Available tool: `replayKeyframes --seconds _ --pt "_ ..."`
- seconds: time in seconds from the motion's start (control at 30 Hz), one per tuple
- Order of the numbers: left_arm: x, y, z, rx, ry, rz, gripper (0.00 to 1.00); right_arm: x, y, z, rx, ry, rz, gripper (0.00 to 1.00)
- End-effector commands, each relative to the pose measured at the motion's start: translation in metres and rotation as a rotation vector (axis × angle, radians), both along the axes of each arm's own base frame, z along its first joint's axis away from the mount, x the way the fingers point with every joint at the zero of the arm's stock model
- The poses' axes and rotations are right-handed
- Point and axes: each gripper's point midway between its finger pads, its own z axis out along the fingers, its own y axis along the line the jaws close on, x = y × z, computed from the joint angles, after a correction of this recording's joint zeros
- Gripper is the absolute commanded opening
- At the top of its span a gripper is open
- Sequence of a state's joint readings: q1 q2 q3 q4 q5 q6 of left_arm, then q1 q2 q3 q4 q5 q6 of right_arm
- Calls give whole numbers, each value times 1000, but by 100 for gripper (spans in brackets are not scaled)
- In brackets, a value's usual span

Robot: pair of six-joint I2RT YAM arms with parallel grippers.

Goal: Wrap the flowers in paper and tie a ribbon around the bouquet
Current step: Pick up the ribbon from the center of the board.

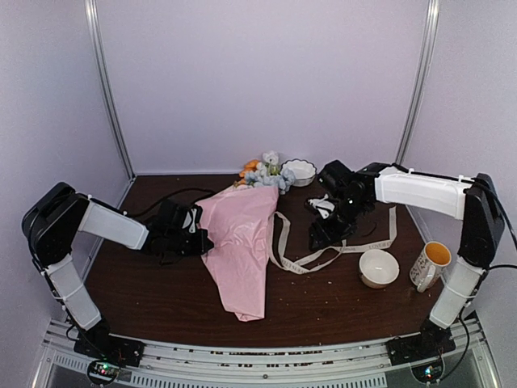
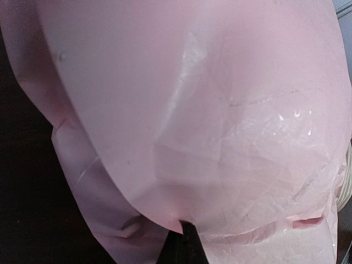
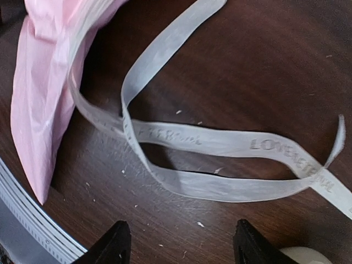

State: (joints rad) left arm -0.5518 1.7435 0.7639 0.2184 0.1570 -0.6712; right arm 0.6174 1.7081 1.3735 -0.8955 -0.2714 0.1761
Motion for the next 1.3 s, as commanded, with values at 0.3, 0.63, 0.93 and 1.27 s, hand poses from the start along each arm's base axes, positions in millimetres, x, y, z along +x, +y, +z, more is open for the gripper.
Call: replayKeyframes --seconds 0.3,0.63,0.93,1.27 --pt "3 4 -2 28 -2 5 0 -42 46 -80 -65 157 322 67" --pt "3 2 -3 30 0 -1 0 -48 46 -92 -83 200 294 0" --pt "1 5 -6 42 10 -1 0 71 -6 102 322 -107 -52 0" --pt "3 7 -4 53 -4 9 0 109 -256 364 616 -903 -820 0"
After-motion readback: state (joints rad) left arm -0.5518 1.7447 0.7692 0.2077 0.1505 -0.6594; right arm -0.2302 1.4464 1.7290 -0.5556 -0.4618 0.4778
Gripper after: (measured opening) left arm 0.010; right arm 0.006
